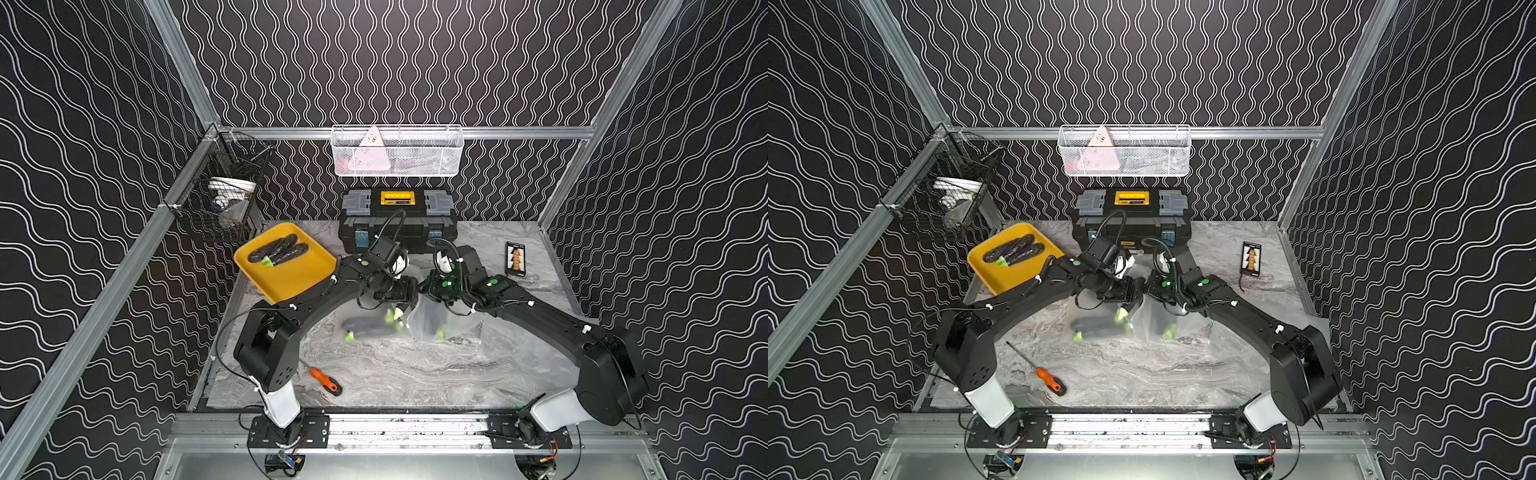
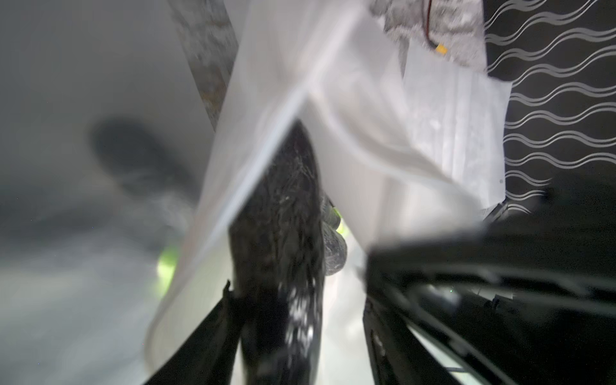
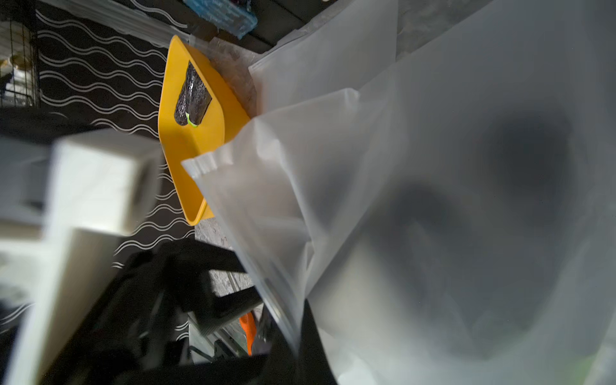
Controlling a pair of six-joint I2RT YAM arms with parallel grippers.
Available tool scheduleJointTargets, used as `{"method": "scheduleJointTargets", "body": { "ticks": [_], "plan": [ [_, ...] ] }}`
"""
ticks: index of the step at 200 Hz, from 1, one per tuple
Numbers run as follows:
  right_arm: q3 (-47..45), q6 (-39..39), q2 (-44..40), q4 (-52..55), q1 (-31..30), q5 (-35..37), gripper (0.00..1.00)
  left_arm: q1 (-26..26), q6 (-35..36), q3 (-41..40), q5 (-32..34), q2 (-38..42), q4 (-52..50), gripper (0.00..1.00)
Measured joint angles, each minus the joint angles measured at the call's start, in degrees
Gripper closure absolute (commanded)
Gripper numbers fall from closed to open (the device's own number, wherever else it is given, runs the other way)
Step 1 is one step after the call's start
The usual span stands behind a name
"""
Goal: Place the eggplant in a zip-top bag and seal the zipper
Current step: Place the eggplant in the zipper food storage bag.
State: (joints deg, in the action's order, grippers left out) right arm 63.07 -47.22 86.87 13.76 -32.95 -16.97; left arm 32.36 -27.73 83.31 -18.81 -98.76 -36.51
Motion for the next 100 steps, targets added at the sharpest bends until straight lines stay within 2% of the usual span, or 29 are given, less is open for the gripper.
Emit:
{"method": "scheduleJointTargets", "body": {
  "ticks": [26,46,72,100],
  "plan": [
    [0.1,-1.6,0.4,0.0,1.4,0.2,0.99,-0.1,0.7,4.2,3.4,2.0,-1.2,0.34],
    [-0.1,-3.1,0.3,-0.4,3.2,0.7,0.99,-0.2,1.6,4.8,5.5,3.7,-2.2,0.4],
    [-0.5,-4.8,-0.2,-1.0,5.9,1.6,0.99,-0.2,2.4,1.6,6.0,5.7,-2.7,0.5],
    [0.2,-4.9,-0.3,-1.1,6.4,1.8,0.99,-0.2,2.4,-3.2,5.0,7.3,-2.5,0.51]
  ]
}}
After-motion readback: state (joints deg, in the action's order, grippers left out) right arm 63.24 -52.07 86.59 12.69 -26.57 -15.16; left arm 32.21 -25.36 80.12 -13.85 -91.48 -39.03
